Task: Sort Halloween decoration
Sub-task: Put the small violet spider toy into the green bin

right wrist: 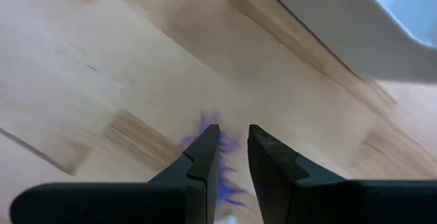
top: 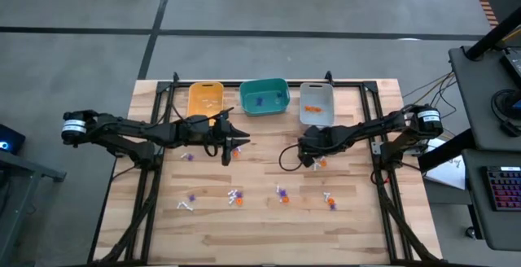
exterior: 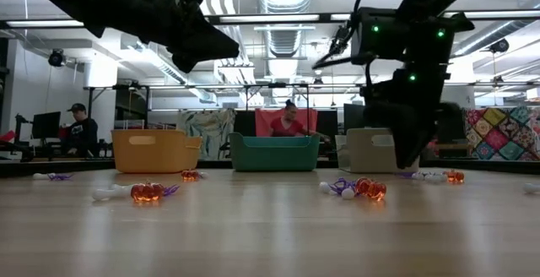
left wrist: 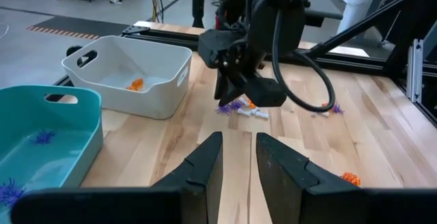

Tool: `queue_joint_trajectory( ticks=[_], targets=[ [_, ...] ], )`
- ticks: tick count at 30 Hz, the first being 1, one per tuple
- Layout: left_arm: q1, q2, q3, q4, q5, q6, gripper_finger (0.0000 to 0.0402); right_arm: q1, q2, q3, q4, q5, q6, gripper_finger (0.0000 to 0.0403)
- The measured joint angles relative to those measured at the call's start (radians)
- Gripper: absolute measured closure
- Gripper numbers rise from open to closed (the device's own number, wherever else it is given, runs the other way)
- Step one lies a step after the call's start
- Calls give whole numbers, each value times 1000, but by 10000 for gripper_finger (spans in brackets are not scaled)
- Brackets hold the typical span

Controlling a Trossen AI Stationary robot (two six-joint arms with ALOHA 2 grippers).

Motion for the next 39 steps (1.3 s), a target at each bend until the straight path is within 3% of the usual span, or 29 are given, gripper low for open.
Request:
queue_joint_trajectory(
  ticks=[5,19,39],
  targets=[
    [0,0,0,0,0,0,329,2,0,0,66,0,-2,335],
    [0,0,0,0,0,0,329,33,0,-7,-4,-19,84,335],
    [0,0,0,-1,0,0,329,35,0,-43,176,-20,80,335]
  ],
)
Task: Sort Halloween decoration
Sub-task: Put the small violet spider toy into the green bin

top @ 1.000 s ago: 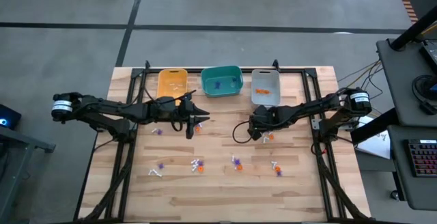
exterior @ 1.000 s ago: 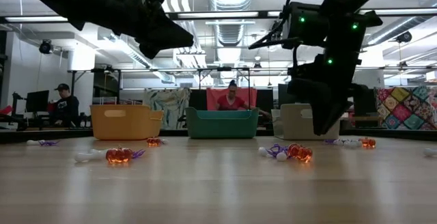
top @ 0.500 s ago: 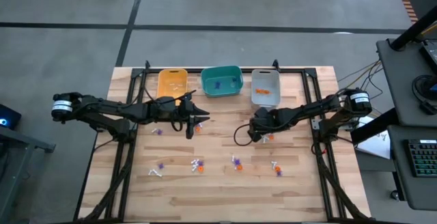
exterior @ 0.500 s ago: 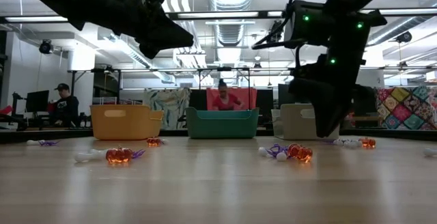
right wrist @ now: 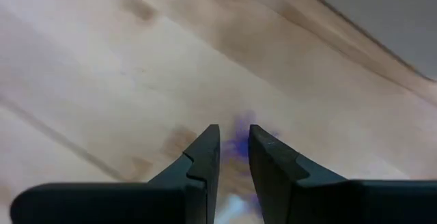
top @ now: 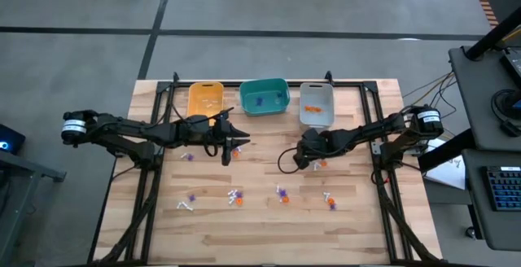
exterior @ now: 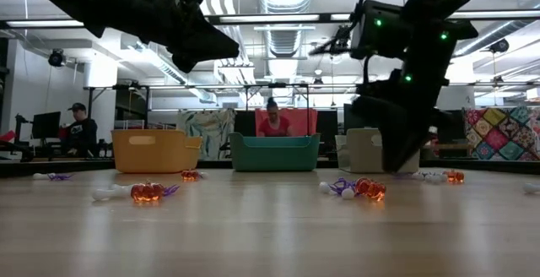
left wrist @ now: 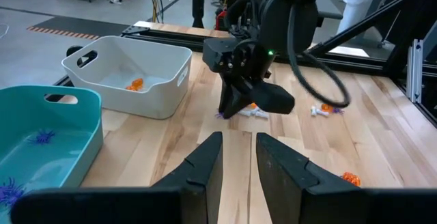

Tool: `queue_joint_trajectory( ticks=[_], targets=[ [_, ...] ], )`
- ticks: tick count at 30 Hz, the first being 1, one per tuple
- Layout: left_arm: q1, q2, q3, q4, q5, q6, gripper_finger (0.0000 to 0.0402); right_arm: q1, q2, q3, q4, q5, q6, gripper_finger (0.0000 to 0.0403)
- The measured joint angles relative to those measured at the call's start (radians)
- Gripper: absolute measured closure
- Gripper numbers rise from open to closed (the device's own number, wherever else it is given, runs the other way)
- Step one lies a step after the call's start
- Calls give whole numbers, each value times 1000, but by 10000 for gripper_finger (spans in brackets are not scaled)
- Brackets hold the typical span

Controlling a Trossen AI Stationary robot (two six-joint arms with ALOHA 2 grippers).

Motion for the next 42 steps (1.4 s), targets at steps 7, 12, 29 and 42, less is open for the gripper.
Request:
queue_joint_trajectory(
  ticks=[7,12,29,42],
  targets=[
    [0,0,0,0,0,0,329,0,-1,13,217,-73,-153,335],
    [0,0,0,0,2,0,329,0,-30,63,74,-86,-213,335],
    [0,0,0,35,2,0,329,-14,1,61,-156,-4,-20,245],
    [0,0,0,35,2,0,329,-16,114,64,-84,-20,13,230]
  ],
)
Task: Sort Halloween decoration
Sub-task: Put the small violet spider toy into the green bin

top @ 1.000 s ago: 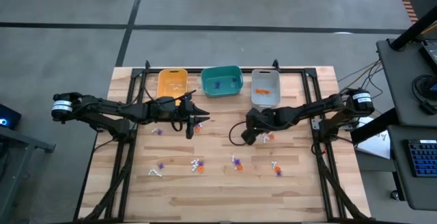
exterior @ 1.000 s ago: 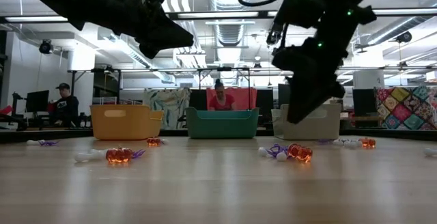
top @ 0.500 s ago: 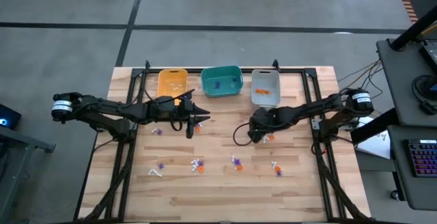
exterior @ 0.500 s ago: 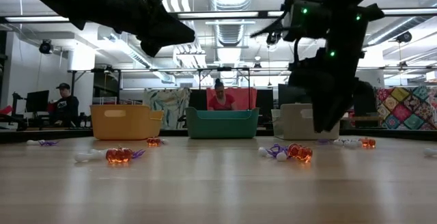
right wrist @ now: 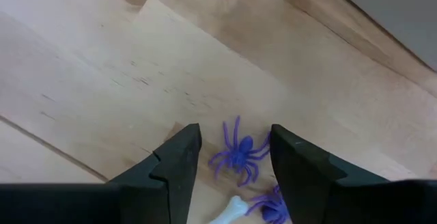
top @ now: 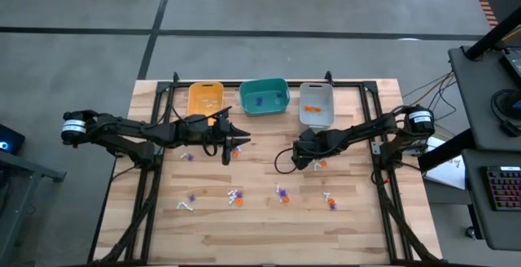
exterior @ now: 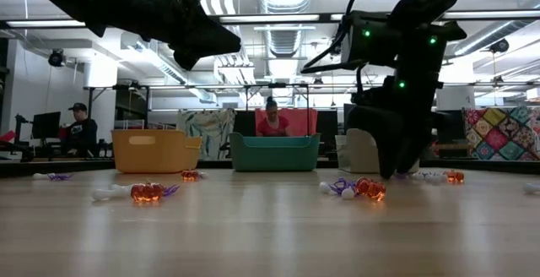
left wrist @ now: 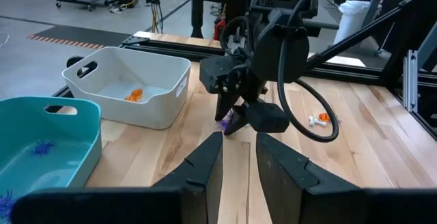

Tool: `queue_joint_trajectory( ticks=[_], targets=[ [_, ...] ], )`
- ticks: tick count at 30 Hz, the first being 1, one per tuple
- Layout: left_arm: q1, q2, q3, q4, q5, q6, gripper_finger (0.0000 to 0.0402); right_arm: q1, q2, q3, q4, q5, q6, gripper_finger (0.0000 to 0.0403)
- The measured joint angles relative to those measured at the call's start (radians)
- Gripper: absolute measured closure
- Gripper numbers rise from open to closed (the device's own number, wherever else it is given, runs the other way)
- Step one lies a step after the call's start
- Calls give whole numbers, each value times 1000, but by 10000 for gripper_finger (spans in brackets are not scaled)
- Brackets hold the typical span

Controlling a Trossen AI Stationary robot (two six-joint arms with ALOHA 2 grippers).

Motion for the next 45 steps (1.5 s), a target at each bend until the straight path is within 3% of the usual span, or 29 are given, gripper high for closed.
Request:
queue_joint_trajectory(
  ticks=[4,14,19,29,34,40,45],
  targets=[
    [0,0,0,0,0,0,329,0,14,-1,24,-1,-1,247],
    [0,0,0,0,0,0,329,0,12,5,45,-7,-6,340],
    [0,0,0,0,0,0,329,0,-4,4,59,-9,-28,367],
    [0,0,0,0,0,0,329,-2,-104,0,133,40,-104,372],
    [0,0,0,1,0,0,329,-5,-143,2,273,36,-199,372],
    [-2,0,0,0,1,-2,329,-45,-197,2,235,-117,-264,372],
    [-3,0,0,0,2,-28,329,-58,-228,2,26,-197,-276,372]
  ],
)
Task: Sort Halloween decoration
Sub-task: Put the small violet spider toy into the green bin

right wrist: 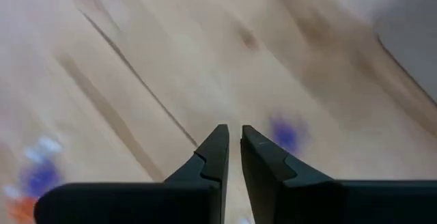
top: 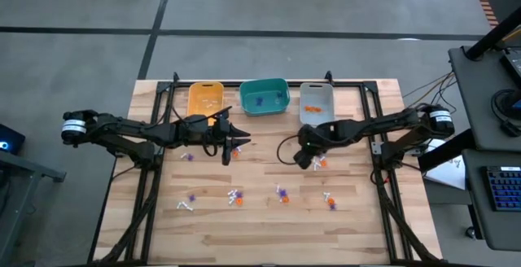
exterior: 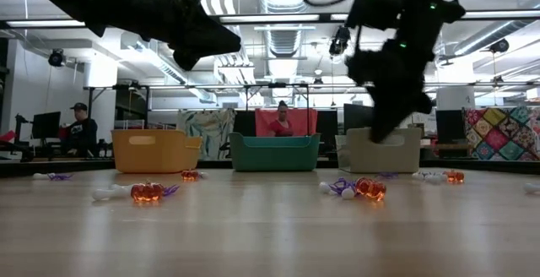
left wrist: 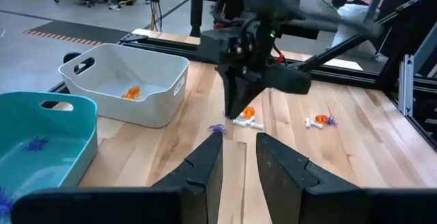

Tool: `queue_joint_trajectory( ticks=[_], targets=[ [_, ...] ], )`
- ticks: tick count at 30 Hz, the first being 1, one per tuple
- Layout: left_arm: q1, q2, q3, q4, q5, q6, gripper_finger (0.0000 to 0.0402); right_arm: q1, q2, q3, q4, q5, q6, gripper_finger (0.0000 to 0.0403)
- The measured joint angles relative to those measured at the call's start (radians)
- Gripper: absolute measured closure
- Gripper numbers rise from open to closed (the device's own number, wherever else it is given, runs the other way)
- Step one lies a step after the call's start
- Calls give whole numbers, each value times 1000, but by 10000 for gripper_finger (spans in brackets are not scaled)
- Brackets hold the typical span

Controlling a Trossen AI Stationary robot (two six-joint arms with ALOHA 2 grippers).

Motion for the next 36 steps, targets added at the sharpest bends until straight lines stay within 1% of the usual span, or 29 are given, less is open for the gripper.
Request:
queue_joint_trajectory(
  ticks=[2,4,6,10,12,15,18,22,24,27,29,33,36],
  targets=[
    [0,0,0,0,0,-10,329,0,4,-1,-92,0,10,372],
    [0,0,0,5,0,-16,329,0,17,-8,-121,5,16,372],
    [0,0,0,15,0,-17,329,0,42,-16,-108,12,20,372],
    [0,0,0,26,0,-17,329,1,101,-18,-50,76,14,372],
    [0,0,0,27,0,-17,329,0,127,-18,-26,88,4,372],
    [0,0,0,27,0,-17,329,0,158,-17,28,92,-8,372],
    [0,0,0,26,0,-12,329,0,182,-17,131,93,-35,372],
    [0,6,0,31,-1,-1,329,1,186,-17,303,39,-85,372],
    [0,19,0,35,-1,-1,329,1,175,-9,331,20,-115,372],
    [0,73,0,71,0,-8,329,0,159,0,318,16,-172,372],
    [0,129,0,129,0,-14,329,-4,146,0,306,0,-208,372],
    [-2,262,3,277,0,-16,329,-11,131,0,252,-25,-240,372],
    [-2,369,50,326,0,3,329,-11,126,-1,194,-25,-262,372]
  ],
)
